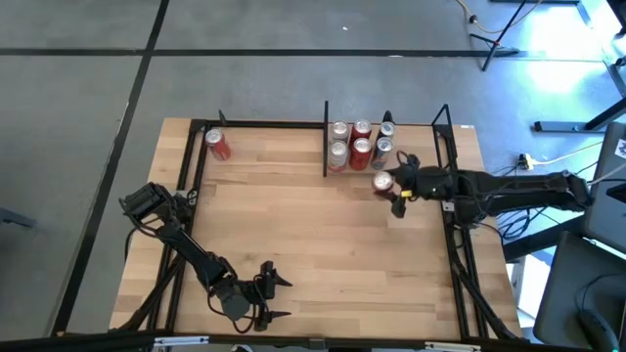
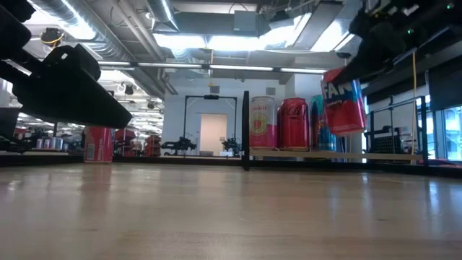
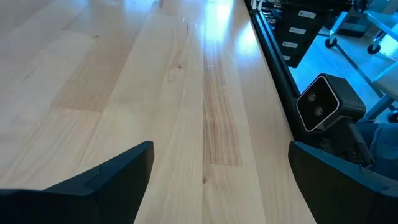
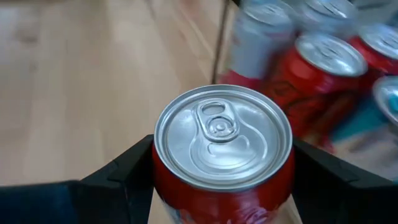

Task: Place canned beverage on shelf
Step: Put the bottom red soda can on the shelf

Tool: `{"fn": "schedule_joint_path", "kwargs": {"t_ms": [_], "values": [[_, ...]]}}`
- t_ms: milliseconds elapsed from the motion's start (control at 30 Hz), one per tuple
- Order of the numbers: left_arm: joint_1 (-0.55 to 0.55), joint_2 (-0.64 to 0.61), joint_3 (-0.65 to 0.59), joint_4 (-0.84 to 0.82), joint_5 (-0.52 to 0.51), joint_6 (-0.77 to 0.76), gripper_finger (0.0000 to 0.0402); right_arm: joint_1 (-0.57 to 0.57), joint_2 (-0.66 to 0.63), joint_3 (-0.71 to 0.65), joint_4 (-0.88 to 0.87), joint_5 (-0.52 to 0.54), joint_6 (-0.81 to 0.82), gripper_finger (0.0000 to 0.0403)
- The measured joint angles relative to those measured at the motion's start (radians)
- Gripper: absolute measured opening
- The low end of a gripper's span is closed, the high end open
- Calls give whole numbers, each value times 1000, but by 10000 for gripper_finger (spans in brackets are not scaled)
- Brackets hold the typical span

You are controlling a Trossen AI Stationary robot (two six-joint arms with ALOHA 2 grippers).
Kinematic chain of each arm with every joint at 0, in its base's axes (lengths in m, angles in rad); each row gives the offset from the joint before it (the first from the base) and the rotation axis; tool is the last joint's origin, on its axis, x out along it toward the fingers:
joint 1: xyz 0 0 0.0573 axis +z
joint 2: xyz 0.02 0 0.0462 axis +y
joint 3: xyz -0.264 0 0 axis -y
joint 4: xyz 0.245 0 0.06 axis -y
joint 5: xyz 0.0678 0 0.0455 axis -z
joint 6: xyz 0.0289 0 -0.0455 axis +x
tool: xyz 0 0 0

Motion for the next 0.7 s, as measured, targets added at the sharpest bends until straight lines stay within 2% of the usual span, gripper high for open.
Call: {"fn": "schedule_joint_path", "kwargs": {"t_ms": [200, 500, 700], "values": [[0, 0, 0, -1, 0, 0, 361, -99, -74, -19, -77, 22, -4, 268], [0, 0, 0, -4, -1, 0, 361, -262, -160, -60, -81, 51, -43, 268], [0, 0, 0, -4, -2, 0, 361, -392, -162, -67, -36, -26, -54, 268]]}}
